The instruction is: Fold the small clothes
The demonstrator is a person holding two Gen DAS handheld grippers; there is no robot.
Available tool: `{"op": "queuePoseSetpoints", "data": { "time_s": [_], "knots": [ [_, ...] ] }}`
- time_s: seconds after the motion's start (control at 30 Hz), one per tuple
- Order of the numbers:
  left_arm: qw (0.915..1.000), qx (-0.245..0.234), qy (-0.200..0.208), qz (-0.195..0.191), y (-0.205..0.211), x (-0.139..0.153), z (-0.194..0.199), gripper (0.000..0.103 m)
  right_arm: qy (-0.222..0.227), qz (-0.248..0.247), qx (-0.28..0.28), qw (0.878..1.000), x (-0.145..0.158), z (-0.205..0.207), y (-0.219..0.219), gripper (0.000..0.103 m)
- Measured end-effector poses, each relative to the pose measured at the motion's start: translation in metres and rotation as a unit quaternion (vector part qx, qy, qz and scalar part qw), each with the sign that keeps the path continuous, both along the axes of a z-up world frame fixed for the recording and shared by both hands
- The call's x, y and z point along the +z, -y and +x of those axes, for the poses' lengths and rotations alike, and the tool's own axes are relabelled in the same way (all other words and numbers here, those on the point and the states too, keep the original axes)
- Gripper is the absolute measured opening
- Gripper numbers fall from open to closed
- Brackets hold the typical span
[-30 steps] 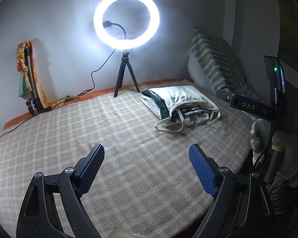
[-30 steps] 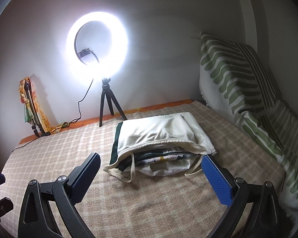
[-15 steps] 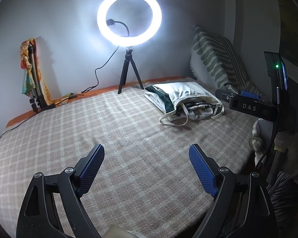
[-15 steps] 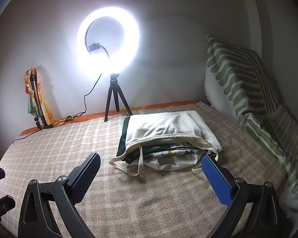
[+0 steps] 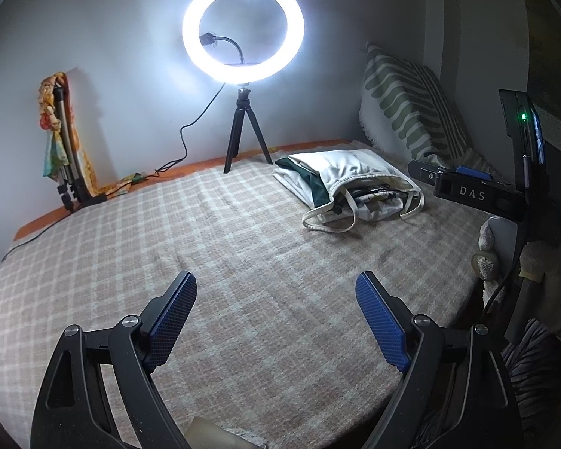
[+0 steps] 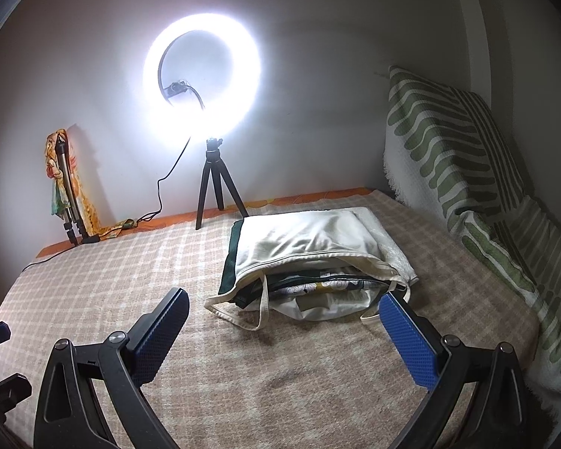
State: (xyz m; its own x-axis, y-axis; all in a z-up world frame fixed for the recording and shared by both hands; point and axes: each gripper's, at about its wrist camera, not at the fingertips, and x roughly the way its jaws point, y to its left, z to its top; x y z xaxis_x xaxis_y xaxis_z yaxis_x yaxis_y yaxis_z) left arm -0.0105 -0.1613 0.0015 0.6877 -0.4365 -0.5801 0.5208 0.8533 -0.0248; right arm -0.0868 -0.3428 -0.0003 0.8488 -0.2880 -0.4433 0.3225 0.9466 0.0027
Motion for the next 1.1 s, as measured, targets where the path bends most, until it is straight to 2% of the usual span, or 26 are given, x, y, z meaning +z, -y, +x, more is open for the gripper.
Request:
{"op": "queuePoseSetpoints", "data": {
  "time_s": [1.1],
  "knots": [
    [0.9998,-0.001,0.005,0.019,0.0008,-0.0036,-0.0010,0.088,0.006,0.006,-0.010,1.000,0.0009,-0.0082,-0.0072,0.103]
  ]
}}
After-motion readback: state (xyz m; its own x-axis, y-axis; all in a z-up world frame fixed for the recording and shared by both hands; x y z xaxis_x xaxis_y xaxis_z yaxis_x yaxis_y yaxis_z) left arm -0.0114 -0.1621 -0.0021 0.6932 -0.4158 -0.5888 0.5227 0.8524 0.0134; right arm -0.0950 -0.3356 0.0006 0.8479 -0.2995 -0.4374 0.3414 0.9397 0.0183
